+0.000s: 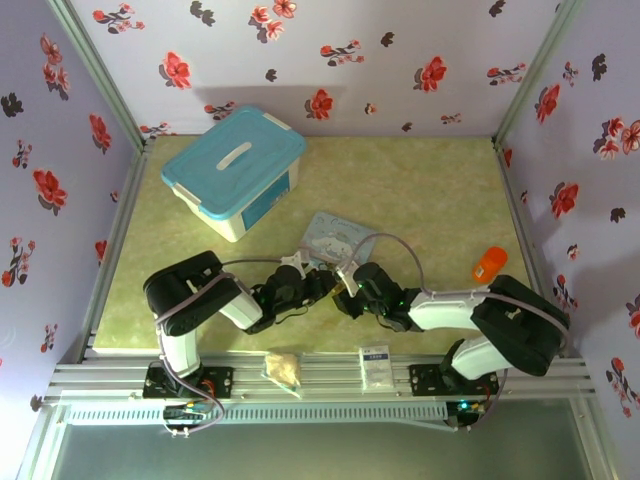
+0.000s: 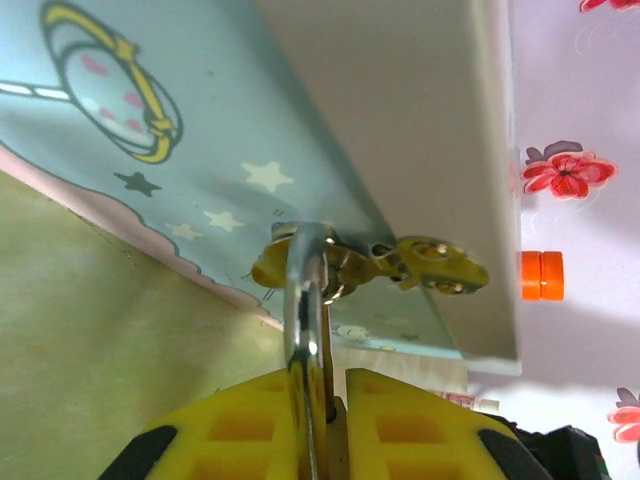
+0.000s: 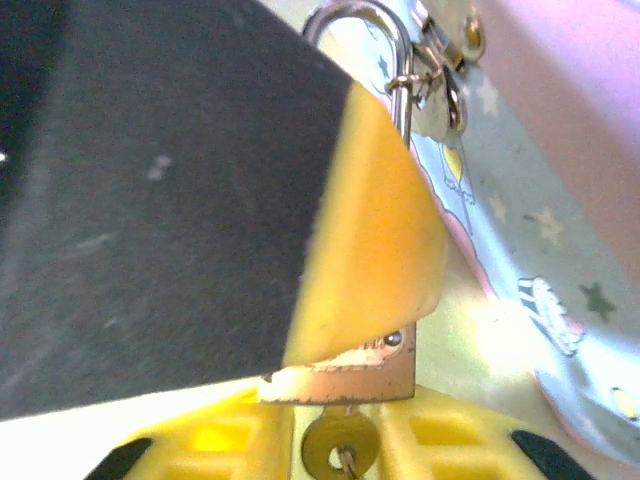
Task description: Unlock a padlock with a key
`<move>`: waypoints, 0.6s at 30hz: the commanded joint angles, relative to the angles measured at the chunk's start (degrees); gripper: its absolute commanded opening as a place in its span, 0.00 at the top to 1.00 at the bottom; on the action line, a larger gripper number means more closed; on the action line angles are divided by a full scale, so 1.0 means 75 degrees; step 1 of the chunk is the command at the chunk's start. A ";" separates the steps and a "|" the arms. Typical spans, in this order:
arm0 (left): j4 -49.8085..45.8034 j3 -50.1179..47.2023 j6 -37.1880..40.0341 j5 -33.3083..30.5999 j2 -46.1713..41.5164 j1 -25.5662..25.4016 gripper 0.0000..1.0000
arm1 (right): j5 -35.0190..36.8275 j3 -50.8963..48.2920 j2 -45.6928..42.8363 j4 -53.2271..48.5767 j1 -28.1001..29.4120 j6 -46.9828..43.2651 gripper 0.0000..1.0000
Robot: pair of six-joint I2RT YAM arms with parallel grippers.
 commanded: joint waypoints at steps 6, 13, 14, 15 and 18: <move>-0.1734 0.0066 0.0957 -0.0011 -0.1091 0.0193 0.83 | 0.0883 -0.0429 -0.1149 0.0063 -0.0411 0.1292 0.47; -0.1799 -0.0015 0.0931 0.0543 -0.0837 0.0576 0.83 | 0.1033 -0.0556 -0.1023 0.0437 -0.0437 0.1650 0.45; -0.1856 0.0005 0.0957 0.0656 -0.0801 0.0616 0.83 | 0.1175 -0.0530 -0.0968 0.0425 -0.0447 0.1705 0.45; -0.1973 0.0022 0.1001 0.0753 -0.0789 0.0667 0.82 | 0.1386 -0.0466 -0.0896 0.0323 -0.0440 0.1765 0.45; -0.2691 0.0134 0.1327 0.0838 -0.0864 0.0757 0.79 | 0.1790 -0.0329 -0.0709 0.0101 -0.0442 0.1865 0.45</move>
